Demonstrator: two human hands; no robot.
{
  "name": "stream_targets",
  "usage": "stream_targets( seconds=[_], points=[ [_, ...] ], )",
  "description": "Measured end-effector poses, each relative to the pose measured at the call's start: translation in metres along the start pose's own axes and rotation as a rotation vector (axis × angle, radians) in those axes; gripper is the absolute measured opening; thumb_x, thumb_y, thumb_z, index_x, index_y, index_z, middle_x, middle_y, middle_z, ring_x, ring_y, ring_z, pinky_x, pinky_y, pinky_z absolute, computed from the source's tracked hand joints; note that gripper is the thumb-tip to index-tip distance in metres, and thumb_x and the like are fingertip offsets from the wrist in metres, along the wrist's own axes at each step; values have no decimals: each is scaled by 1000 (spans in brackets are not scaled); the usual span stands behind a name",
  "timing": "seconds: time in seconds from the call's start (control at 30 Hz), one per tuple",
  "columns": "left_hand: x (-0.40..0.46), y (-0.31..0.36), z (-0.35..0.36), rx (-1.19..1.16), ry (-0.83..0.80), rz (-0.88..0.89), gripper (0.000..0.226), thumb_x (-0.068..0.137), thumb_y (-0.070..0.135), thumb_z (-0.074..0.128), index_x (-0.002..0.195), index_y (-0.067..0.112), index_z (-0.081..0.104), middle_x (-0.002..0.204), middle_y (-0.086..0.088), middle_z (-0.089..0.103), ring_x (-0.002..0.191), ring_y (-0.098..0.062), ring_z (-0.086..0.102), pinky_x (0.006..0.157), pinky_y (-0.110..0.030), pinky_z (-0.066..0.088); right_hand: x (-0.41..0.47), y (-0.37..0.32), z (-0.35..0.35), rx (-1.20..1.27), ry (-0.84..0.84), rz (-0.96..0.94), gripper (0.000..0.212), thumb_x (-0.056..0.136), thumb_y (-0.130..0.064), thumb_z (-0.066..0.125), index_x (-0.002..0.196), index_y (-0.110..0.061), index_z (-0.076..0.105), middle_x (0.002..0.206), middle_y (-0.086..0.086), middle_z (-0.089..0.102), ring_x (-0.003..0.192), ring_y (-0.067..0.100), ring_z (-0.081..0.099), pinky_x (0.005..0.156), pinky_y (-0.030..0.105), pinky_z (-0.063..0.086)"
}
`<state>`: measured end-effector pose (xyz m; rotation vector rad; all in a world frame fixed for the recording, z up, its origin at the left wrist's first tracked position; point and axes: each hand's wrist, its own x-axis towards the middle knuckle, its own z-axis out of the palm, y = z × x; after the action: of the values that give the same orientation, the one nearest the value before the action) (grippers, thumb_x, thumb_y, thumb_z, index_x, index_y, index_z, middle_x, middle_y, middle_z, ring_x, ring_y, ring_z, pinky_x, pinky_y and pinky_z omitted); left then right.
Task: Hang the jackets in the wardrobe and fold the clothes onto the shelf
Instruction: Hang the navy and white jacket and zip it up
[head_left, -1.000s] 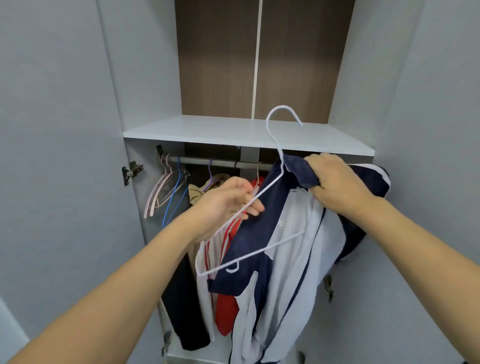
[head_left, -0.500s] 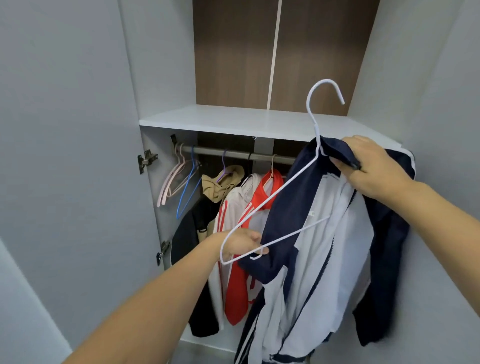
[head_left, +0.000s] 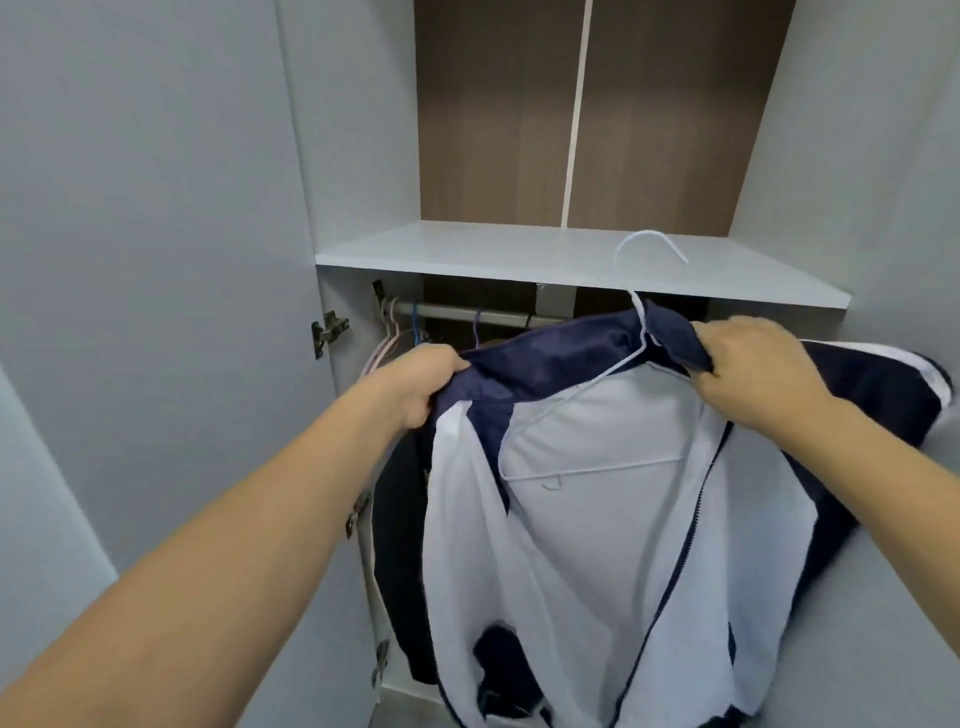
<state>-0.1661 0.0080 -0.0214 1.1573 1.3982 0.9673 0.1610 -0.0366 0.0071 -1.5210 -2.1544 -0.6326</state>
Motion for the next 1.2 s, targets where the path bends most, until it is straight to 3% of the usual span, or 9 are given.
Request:
stream_targets(
  seconds=[0.1,0.23,0.37,0.47,0.67,0.87,1.0,1.1,1.2],
  points=[
    [-19,29,16,-91,-138,46,23,100,13,45,101,3,65,92,-15,70,83,-28,68,79,-34,56,9,-10,10,142,18,182,20,93,-24,55,75,-19,47,64,1,50,61,28,46,57,35,32],
    [-42,55,50,-27,-215,284,26,102,10,44,78,13,55,72,-6,56,70,-19,52,66,-30,41,18,-37,8,504,30,253,29,98,-31,51,69,-26,48,67,-2,55,64,15,51,54,30,33],
    [-54,77,61,201,-147,629,23,100,21,49,89,5,62,82,-4,62,77,-17,55,75,-32,43,21,-56,-4,608,55,210,34,99,-25,52,65,-26,46,62,-4,53,58,12,48,53,29,32],
    [-41,80,53,516,53,784,23,101,29,45,92,16,62,102,-4,61,99,-24,55,93,-38,42,19,-60,-8,801,88,277,20,100,-27,52,87,-16,63,83,0,65,76,13,58,66,27,43],
    [-10,30,64,621,62,702,23,103,35,35,87,22,46,81,3,56,82,-23,56,72,-38,41,17,-64,24,720,13,257,20,100,-24,51,100,-8,63,99,7,63,96,26,57,86,40,47],
    [15,-8,94,231,-116,219,8,67,16,52,71,18,45,68,-2,43,60,-17,40,58,-32,30,10,-35,70,332,-147,353,17,96,-22,53,82,-18,45,102,7,41,95,28,44,82,40,42],
    [54,-26,123,221,-137,142,13,84,2,52,89,13,48,83,-11,54,71,-23,53,61,-29,41,10,-13,103,454,-312,471,12,98,-24,50,99,-16,60,101,8,64,90,29,60,78,39,48],
    [90,-27,146,251,-94,167,12,91,5,47,100,13,50,81,-7,55,66,-18,53,50,-24,40,20,3,128,498,-346,543,23,99,-26,51,115,-13,60,108,9,66,96,28,60,80,36,47],
    [129,-24,166,236,-43,158,15,93,11,43,105,17,49,80,-5,56,67,-18,56,50,-25,38,39,19,152,510,-334,616,16,98,-22,50,110,-17,61,109,9,64,84,24,55,72,31,40]
  ],
)
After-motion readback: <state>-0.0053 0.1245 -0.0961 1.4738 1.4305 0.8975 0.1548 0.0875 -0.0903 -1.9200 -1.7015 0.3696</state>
